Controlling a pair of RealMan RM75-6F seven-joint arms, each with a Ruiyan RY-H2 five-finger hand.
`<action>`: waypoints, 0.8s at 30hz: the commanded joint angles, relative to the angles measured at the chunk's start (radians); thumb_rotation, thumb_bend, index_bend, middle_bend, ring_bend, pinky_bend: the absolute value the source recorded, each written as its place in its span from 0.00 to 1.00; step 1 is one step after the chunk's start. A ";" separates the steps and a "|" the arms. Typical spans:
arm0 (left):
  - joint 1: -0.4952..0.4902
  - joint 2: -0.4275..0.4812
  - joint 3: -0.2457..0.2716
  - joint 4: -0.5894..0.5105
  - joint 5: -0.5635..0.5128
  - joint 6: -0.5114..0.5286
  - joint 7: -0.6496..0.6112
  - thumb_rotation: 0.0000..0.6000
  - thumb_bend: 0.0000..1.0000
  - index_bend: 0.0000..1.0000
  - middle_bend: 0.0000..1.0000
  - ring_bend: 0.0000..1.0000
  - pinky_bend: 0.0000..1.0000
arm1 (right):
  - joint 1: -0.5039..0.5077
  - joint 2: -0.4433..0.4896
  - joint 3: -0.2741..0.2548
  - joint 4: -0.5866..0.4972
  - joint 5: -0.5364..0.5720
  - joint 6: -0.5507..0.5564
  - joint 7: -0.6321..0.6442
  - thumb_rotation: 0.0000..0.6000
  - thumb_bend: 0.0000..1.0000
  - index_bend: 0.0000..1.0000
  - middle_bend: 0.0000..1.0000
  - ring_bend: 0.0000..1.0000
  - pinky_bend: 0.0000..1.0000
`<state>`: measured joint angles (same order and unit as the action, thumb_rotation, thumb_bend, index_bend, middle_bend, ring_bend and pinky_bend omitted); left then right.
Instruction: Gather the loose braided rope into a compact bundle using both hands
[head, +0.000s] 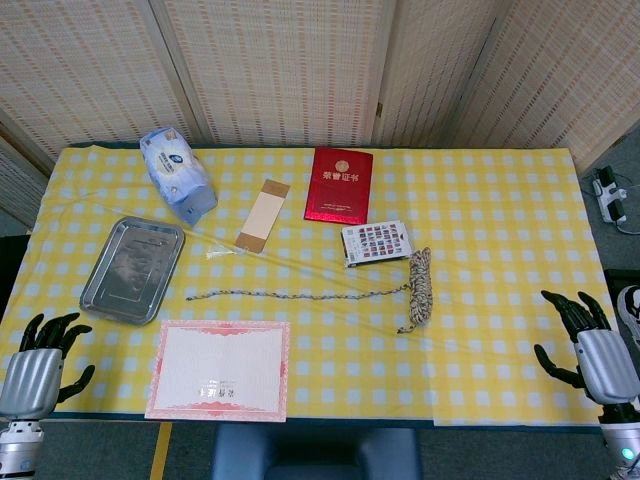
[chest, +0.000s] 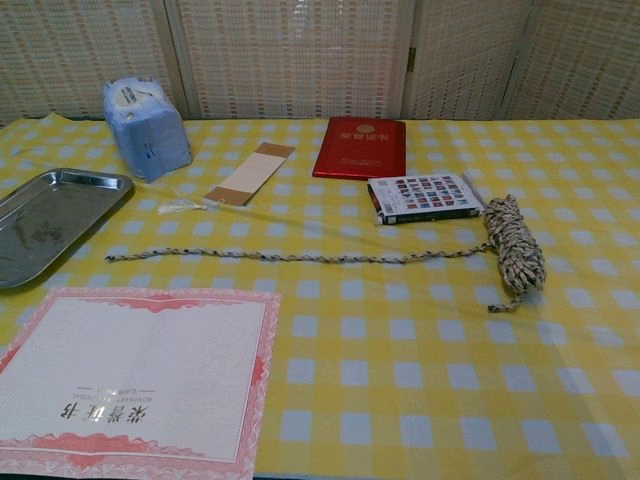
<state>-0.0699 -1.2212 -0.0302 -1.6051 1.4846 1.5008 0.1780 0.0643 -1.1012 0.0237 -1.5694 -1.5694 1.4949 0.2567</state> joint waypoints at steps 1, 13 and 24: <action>0.000 0.000 -0.001 0.000 0.000 0.000 0.000 1.00 0.32 0.33 0.21 0.19 0.10 | 0.001 -0.001 0.000 0.000 0.002 -0.004 0.000 1.00 0.40 0.14 0.20 0.20 0.07; 0.006 0.001 0.003 0.001 0.004 0.007 -0.004 1.00 0.32 0.33 0.21 0.19 0.10 | 0.012 0.002 -0.002 0.000 -0.001 -0.022 -0.002 1.00 0.40 0.14 0.20 0.20 0.07; 0.013 0.002 0.009 -0.004 0.012 0.015 -0.011 1.00 0.32 0.33 0.21 0.19 0.10 | 0.137 0.008 0.037 0.017 0.048 -0.214 -0.110 1.00 0.40 0.14 0.20 0.20 0.07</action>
<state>-0.0570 -1.2190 -0.0210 -1.6086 1.4969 1.5153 0.1676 0.1609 -1.0884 0.0461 -1.5638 -1.5442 1.3369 0.1888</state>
